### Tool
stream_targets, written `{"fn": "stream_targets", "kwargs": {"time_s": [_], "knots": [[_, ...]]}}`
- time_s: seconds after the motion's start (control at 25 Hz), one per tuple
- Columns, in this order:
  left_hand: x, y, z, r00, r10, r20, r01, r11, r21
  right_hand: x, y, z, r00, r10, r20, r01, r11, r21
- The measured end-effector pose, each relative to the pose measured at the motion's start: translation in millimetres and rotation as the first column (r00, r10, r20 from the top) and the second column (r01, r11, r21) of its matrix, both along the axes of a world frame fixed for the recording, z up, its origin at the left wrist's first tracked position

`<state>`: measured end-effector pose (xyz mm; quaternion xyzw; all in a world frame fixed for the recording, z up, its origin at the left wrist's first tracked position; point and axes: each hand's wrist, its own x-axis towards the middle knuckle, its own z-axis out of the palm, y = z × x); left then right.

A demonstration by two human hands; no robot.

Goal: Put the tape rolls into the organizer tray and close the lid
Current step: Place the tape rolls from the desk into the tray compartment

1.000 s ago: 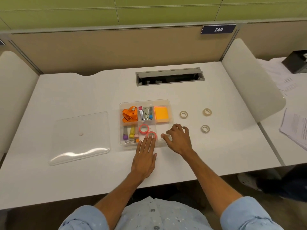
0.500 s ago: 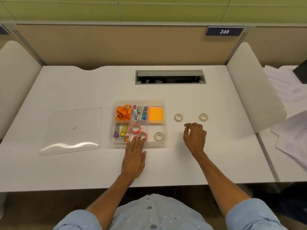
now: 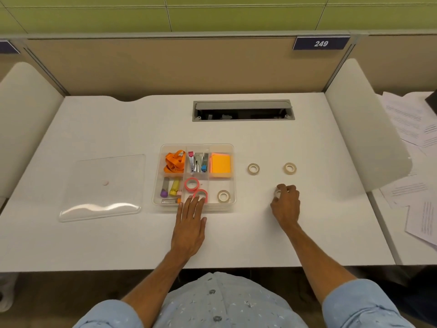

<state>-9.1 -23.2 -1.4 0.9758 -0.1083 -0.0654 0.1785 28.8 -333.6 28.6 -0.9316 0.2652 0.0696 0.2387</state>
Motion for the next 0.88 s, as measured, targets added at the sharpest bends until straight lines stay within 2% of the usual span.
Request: {"fn": "stream_targets", "kwargs": {"time_s": [0.16, 0.32, 0.44, 0.56, 0.68, 0.88], "knots": [[1, 0, -1, 1.0, -0.004, -0.004, 0.004, 1.0, 0.02, 10, 23, 10, 0.986, 0.097, 0.133, -0.106, 0.993, 0.061], [1, 3, -3, 1.0, -0.014, -0.009, 0.015, 1.0, 0.025, 24, 50, 21, 0.926, 0.233, 0.298, -0.277, 0.954, 0.114], [2, 3, -4, 1.0, -0.018, -0.015, 0.019, 0.999, 0.045, 33, 69, 29, 0.877, 0.346, 0.334, -0.408, 0.903, 0.134], [2, 4, -5, 1.0, -0.024, -0.013, 0.025, 0.998, 0.058, 38, 85, 29, 0.819, 0.485, 0.307, -0.534, 0.84, 0.098], [2, 4, -5, 0.999, -0.022, -0.024, 0.023, 0.998, 0.065, 37, 101, 26, 0.782, 0.595, 0.186, -0.613, 0.788, 0.052], [2, 4, -5, 0.999, -0.025, -0.035, 0.028, 0.997, 0.069, 32, 119, 19, 0.725, 0.682, 0.095, -0.681, 0.731, -0.056]]}}
